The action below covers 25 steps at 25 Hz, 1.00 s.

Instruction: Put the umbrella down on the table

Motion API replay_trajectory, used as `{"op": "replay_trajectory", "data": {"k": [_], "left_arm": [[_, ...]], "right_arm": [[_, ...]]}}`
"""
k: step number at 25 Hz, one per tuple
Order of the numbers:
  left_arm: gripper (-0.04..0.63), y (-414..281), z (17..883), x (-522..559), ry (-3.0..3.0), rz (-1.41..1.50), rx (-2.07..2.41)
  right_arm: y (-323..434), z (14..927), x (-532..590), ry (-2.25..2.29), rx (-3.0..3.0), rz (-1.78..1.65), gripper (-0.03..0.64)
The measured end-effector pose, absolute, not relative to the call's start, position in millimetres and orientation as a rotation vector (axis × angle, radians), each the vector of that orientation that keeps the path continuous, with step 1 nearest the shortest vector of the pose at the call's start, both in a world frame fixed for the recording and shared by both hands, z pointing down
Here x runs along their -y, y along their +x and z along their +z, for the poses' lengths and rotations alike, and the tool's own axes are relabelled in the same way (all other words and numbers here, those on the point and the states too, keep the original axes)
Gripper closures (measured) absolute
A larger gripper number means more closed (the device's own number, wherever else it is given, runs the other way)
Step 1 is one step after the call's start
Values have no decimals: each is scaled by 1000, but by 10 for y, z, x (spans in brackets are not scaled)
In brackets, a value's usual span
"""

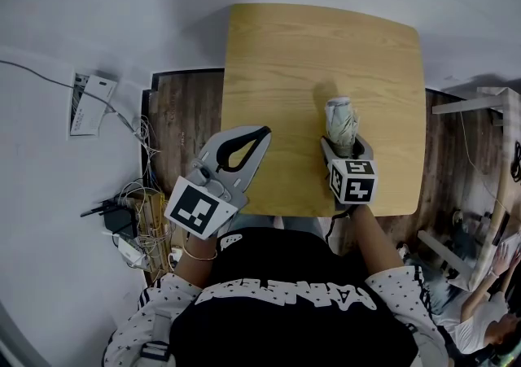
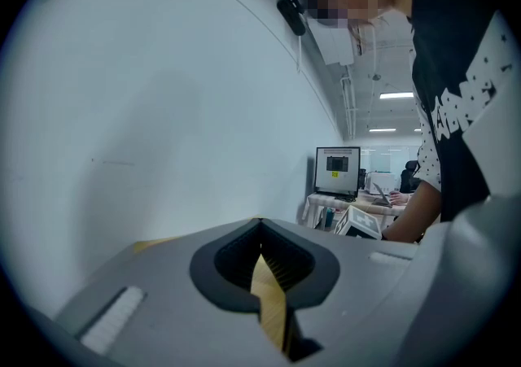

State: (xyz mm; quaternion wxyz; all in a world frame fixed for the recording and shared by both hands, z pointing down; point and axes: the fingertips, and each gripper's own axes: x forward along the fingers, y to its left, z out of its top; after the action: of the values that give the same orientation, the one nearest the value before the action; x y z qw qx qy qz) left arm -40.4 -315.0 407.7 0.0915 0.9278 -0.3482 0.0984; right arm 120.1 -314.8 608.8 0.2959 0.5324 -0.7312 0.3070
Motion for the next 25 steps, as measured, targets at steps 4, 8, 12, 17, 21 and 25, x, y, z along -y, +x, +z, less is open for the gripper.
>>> {"op": "replay_trajectory", "data": {"k": [4, 8, 12, 17, 21, 25], "left_arm": [[604, -410, 4085, 3162, 2756, 290, 1035], [604, -409, 4082, 3173, 2755, 294, 1039], [604, -426, 4079, 3200, 2754, 292, 1041], [604, -418, 4091, 3206, 2754, 295, 1038], [604, -410, 4105, 3224, 2755, 307, 1038], [604, -412, 4111, 3227, 2757, 308, 1027]], "right_arm": [[1201, 6136, 3150, 1405, 1922, 827, 314], [1204, 6166, 3144, 1394, 1910, 838, 313], [1203, 6187, 3159, 1391, 1896, 843, 313], [1218, 6220, 3157, 1386, 1884, 849, 311], [1223, 6234, 3167, 1381, 1875, 850, 310], [1203, 6253, 3172, 1377, 1866, 846, 307]]}}
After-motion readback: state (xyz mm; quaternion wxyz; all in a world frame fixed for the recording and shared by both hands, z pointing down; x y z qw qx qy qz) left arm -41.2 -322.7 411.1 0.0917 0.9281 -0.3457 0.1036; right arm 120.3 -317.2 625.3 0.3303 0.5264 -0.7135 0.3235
